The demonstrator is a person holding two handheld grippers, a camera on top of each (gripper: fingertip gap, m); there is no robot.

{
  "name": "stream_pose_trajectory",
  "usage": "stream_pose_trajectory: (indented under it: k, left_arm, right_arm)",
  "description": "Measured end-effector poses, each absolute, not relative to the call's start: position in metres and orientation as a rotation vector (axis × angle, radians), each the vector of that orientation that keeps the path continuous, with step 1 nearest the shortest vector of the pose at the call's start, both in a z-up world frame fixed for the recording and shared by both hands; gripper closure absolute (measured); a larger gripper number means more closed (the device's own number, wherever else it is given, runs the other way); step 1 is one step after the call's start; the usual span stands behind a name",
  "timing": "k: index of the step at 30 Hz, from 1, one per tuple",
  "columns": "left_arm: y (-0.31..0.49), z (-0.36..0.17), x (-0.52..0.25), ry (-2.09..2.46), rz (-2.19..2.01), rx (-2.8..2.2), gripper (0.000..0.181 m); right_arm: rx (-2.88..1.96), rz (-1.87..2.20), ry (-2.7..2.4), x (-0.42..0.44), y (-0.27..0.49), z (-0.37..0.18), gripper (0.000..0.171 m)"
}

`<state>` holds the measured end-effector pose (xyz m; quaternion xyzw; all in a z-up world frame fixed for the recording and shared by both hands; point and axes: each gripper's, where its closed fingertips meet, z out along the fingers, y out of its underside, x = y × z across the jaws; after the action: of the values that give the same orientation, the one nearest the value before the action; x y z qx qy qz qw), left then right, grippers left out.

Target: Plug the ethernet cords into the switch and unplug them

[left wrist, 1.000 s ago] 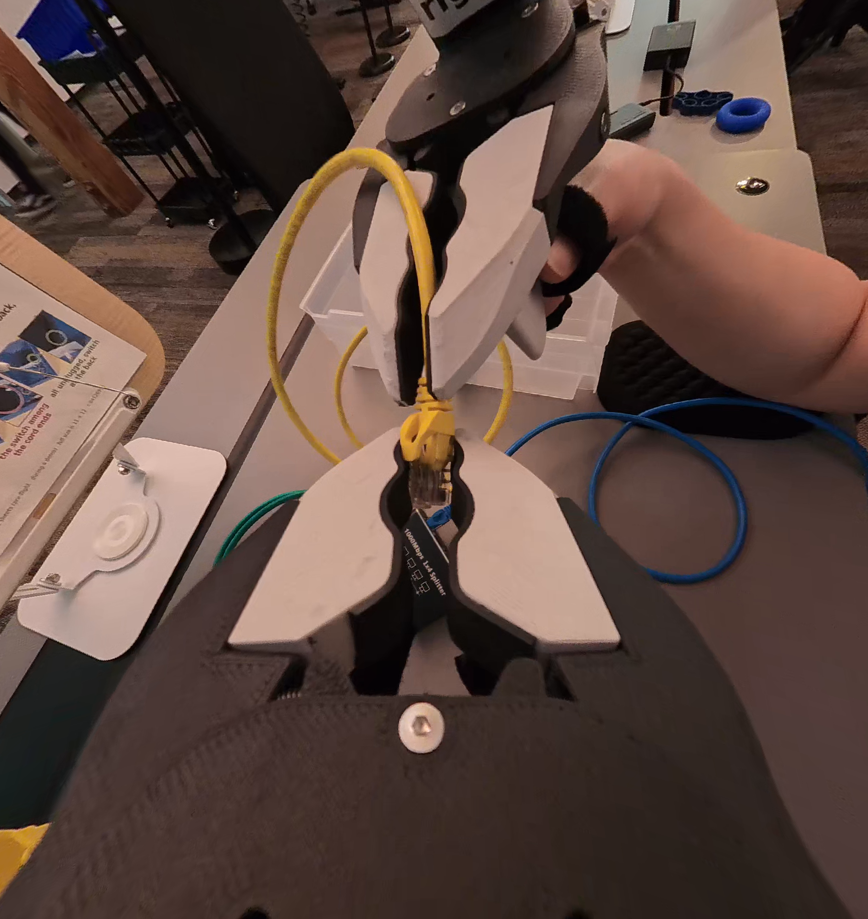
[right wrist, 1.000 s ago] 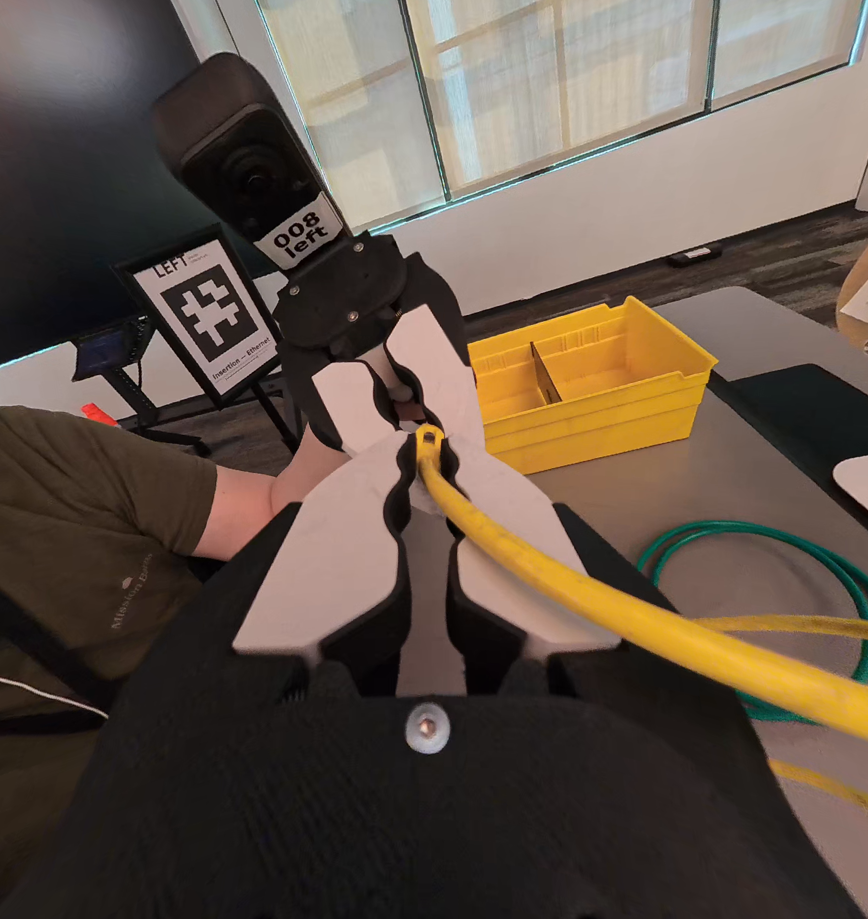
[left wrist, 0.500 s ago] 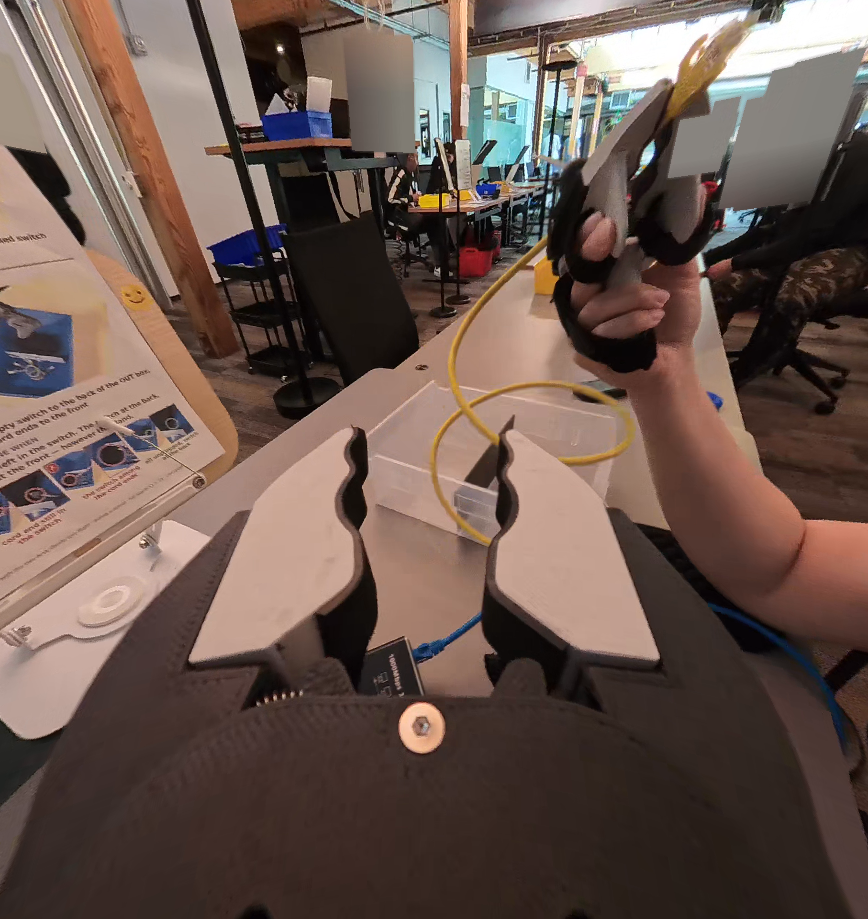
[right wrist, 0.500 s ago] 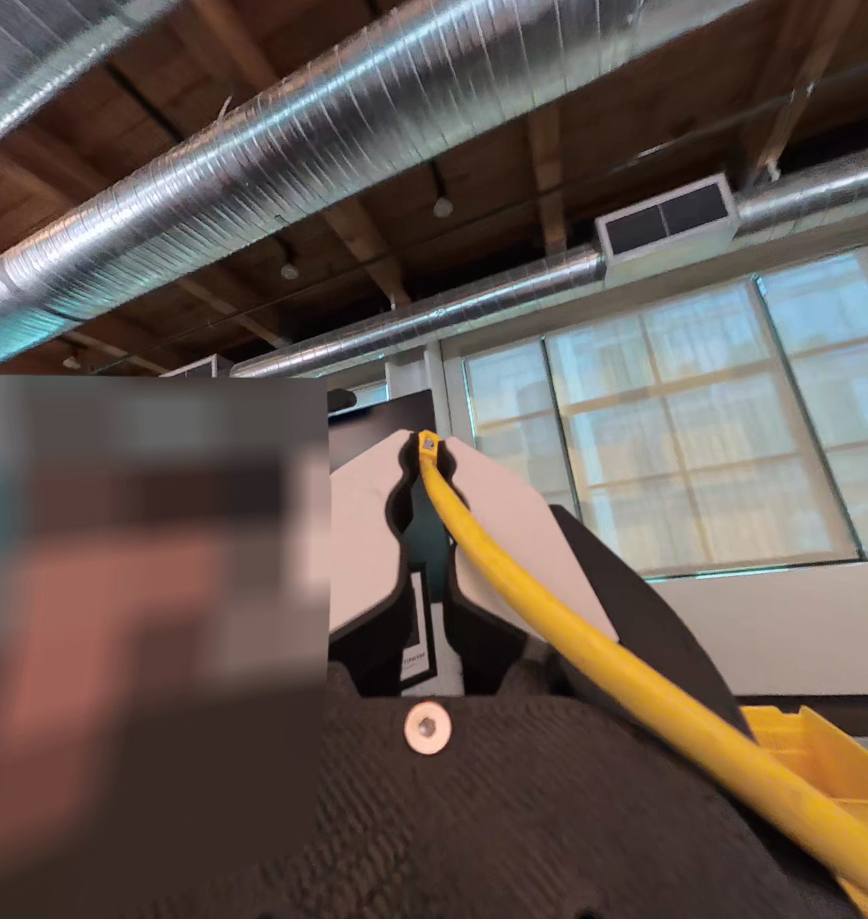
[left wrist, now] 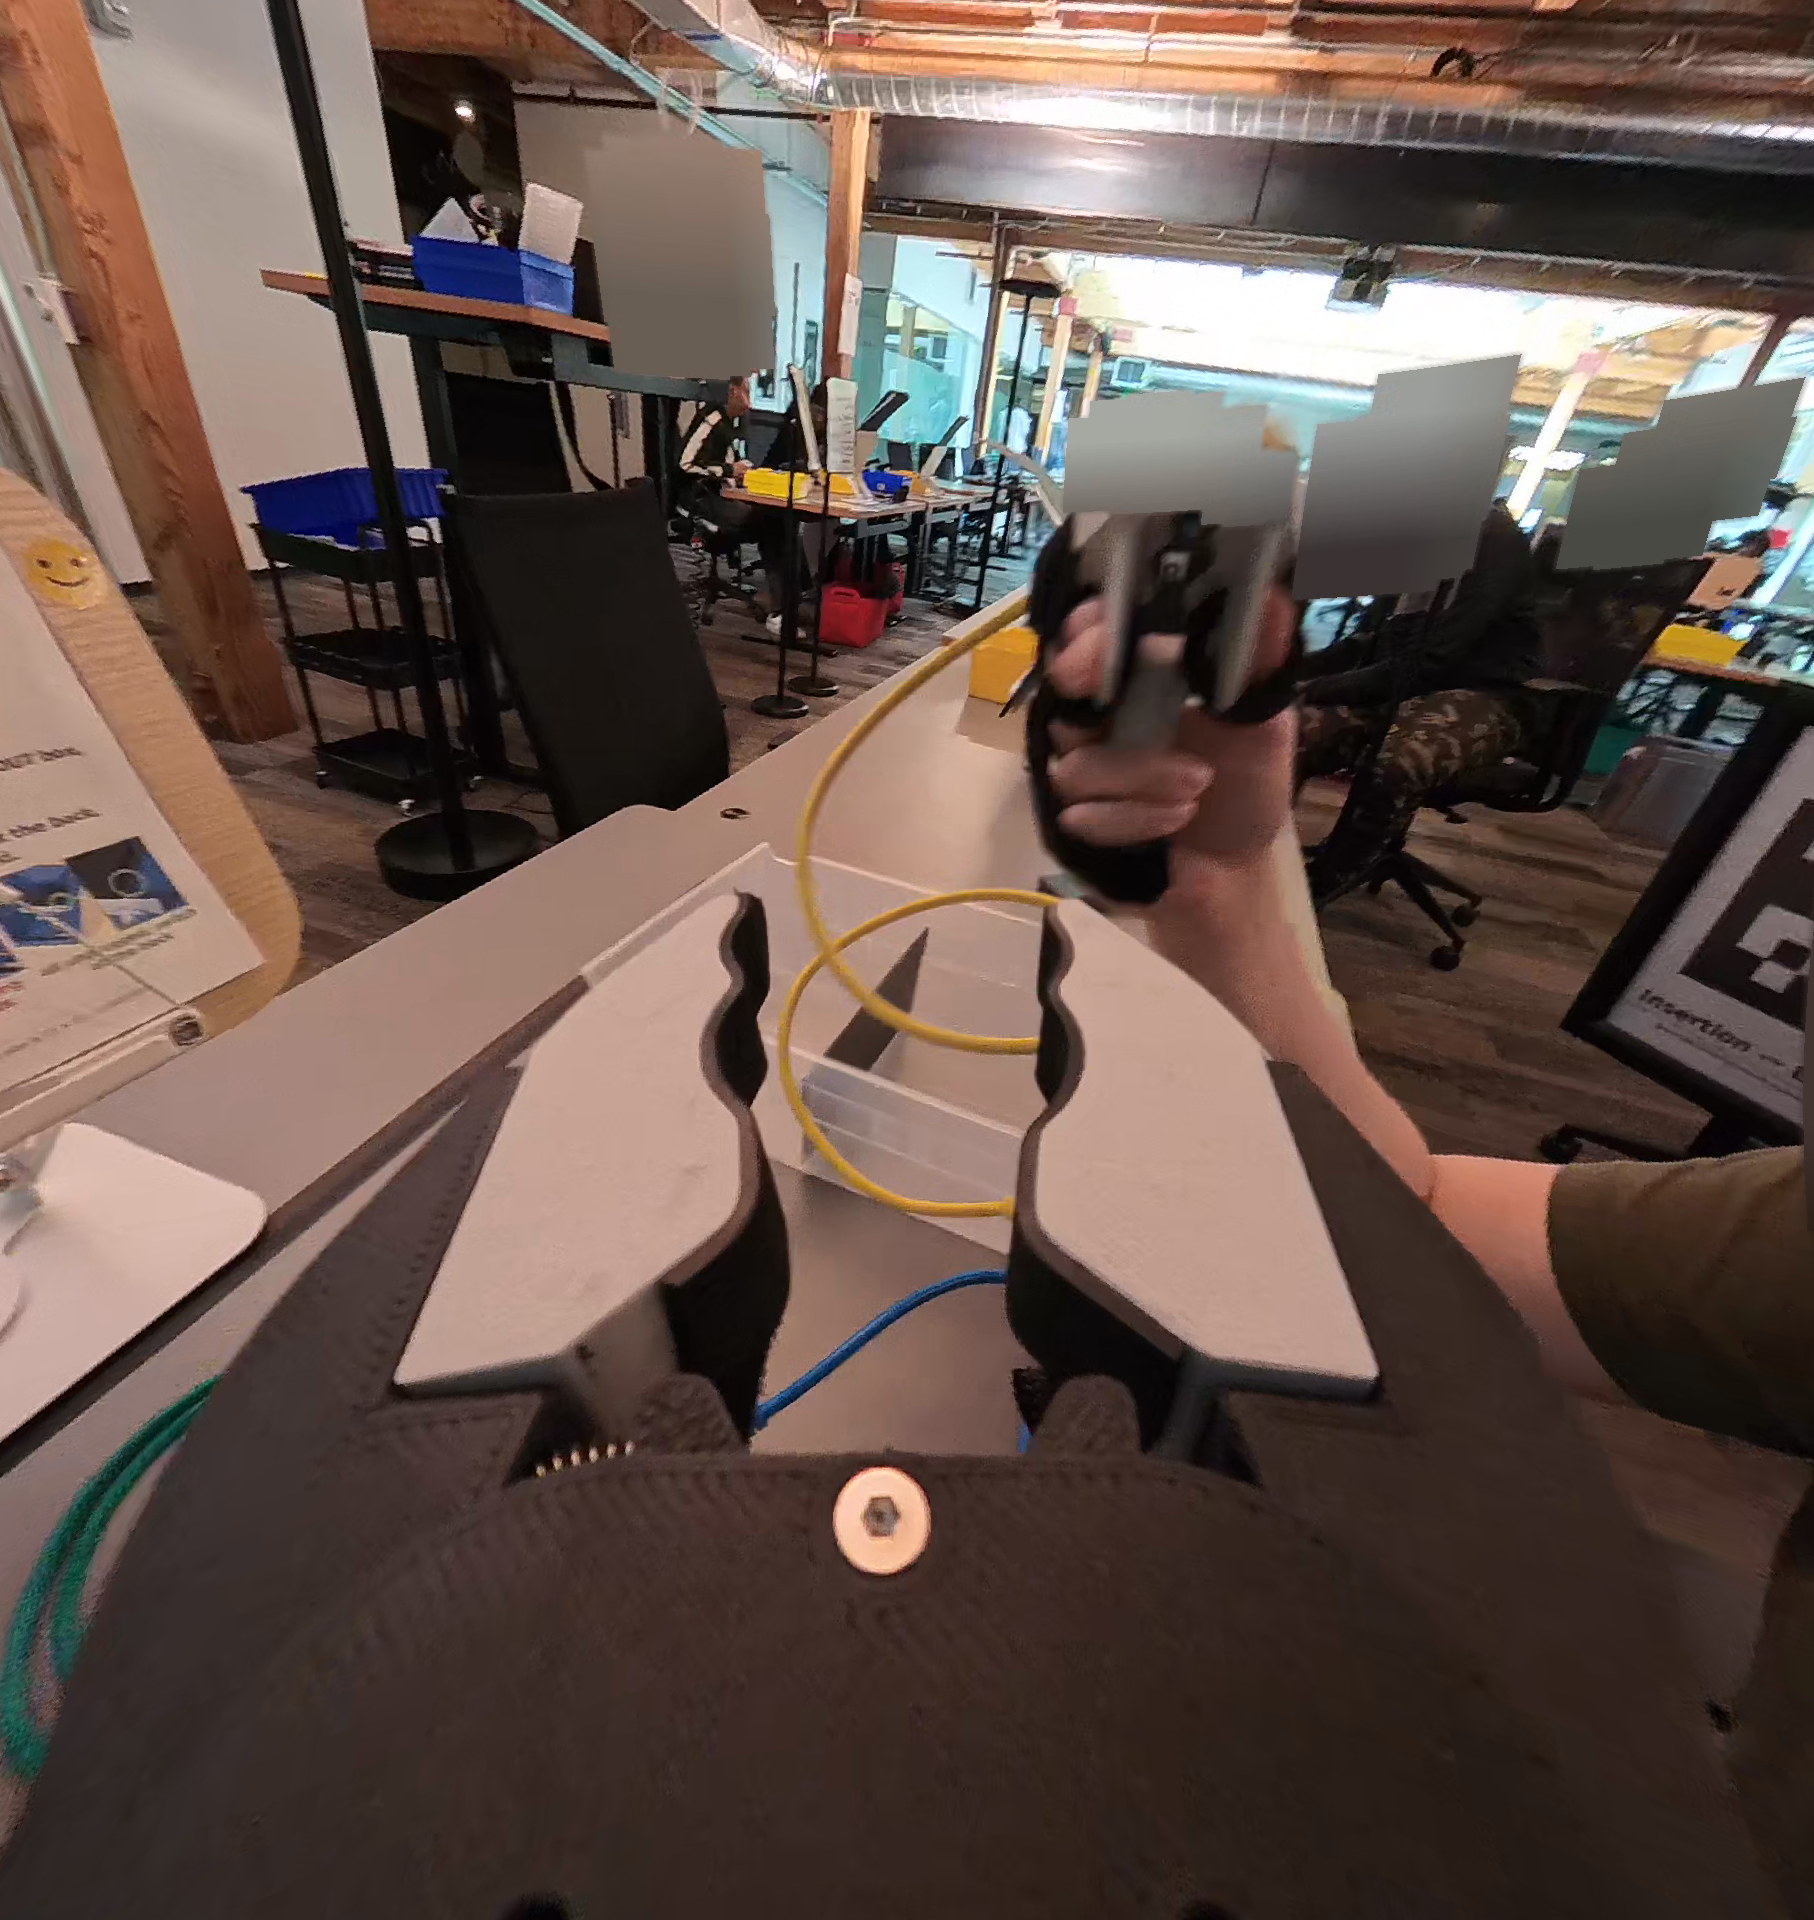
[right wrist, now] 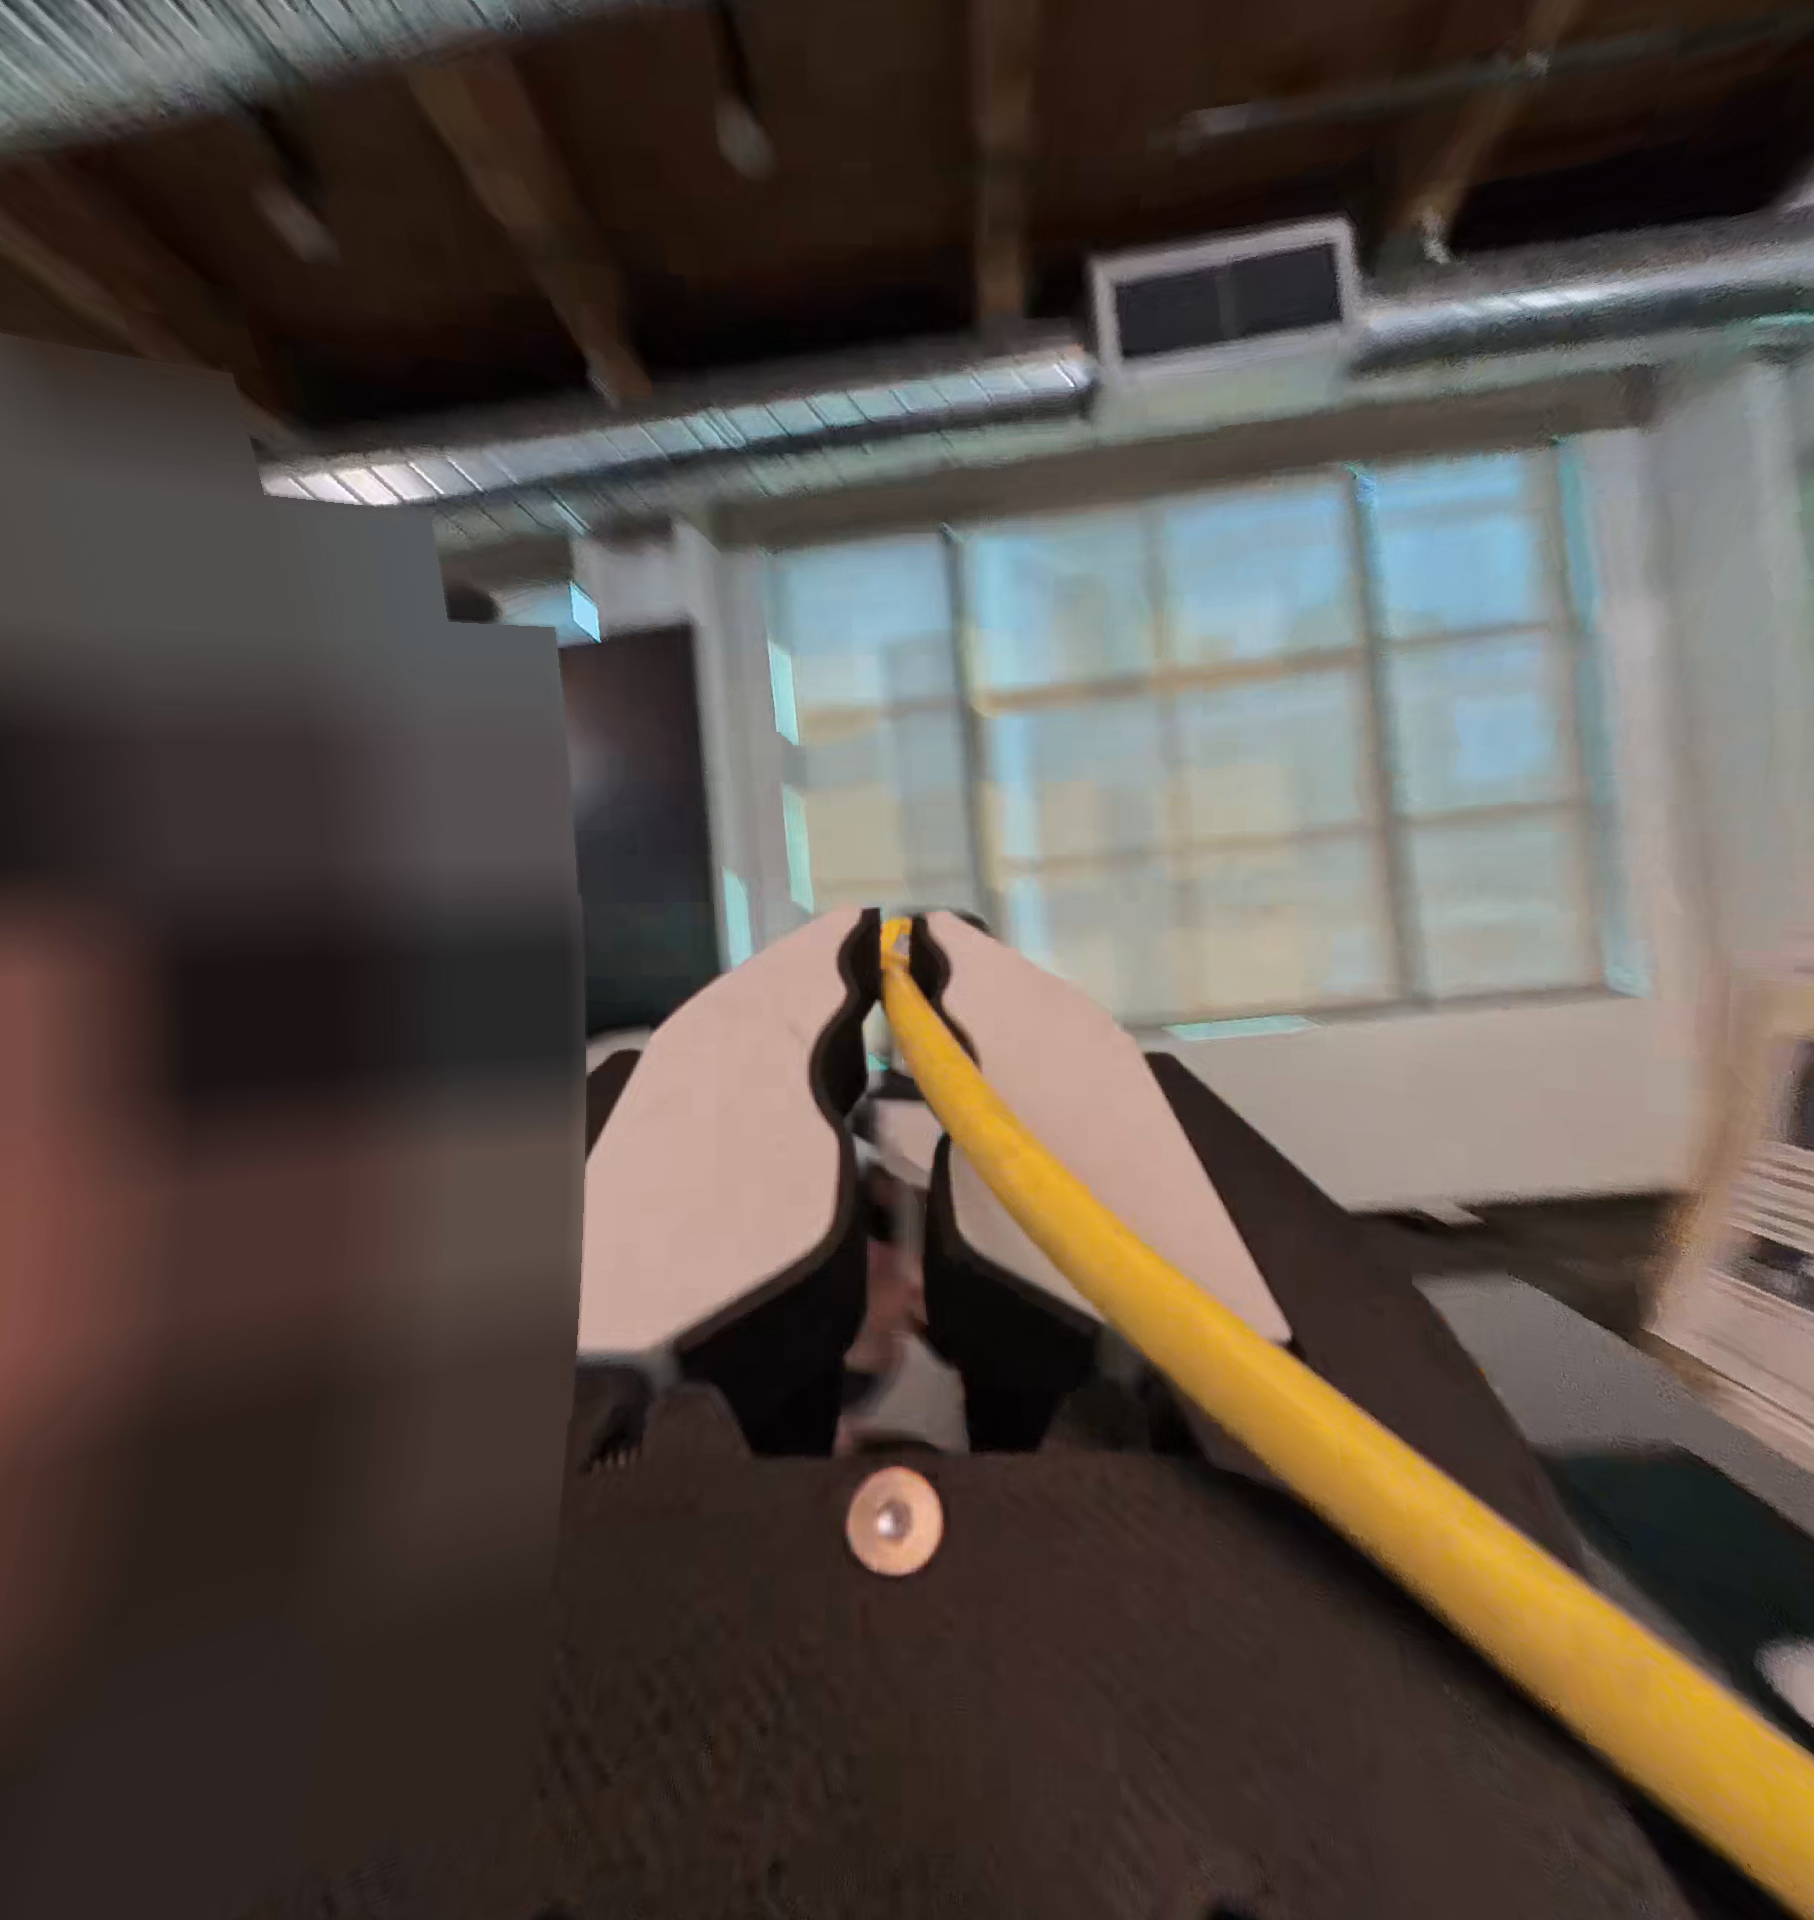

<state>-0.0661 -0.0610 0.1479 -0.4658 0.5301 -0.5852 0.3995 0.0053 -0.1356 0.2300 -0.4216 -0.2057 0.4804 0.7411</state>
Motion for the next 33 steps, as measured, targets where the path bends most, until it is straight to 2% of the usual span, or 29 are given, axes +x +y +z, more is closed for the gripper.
stream_pose_trajectory:
  k: [1, 7, 11, 15, 19, 22, 28, 33]
  left_arm:
    - [-0.063, 0.149, -0.066, 1.341, -1.51, -1.172, 0.132]
    - [-0.057, 0.153, -0.065, 1.278, -1.606, -1.178, 0.13]
    - [-0.05, 0.157, -0.067, 1.215, -1.733, -1.183, 0.127]
    - [-0.052, 0.167, -0.073, 1.183, -1.871, -1.11, 0.123]
    - [-0.062, 0.165, -0.071, 1.249, -1.767, -1.033, 0.121]
    - [-0.071, 0.157, -0.067, 1.337, -1.72, -0.981, 0.132]
    - [-0.067, 0.152, -0.066, 1.343, -1.727, -1.004, 0.142]
    - [-0.077, 0.15, -0.07, 1.419, -1.688, -0.972, 0.133]
  right_arm:
    - [-0.994, 0.949, -0.454, 0.002, -0.121, 0.22, 0.166]
    - [-1.093, 0.486, -0.482, 0.002, -0.085, 0.196, 0.165]
    - [-1.057, 0.479, -0.555, -0.01, -0.093, 0.198, 0.165]
    - [-1.015, 0.241, -0.686, -0.03, -0.097, 0.193, 0.165]
    - [-1.045, 0.515, -0.725, -0.043, -0.103, 0.189, 0.165]
    - [-1.068, 0.632, -0.727, -0.044, -0.103, 0.186, 0.165]
    - [-1.109, 0.712, -0.743, -0.046, -0.095, 0.175, 0.165]
    - [-1.135, 0.709, -0.79, -0.057, -0.092, 0.166, 0.165]
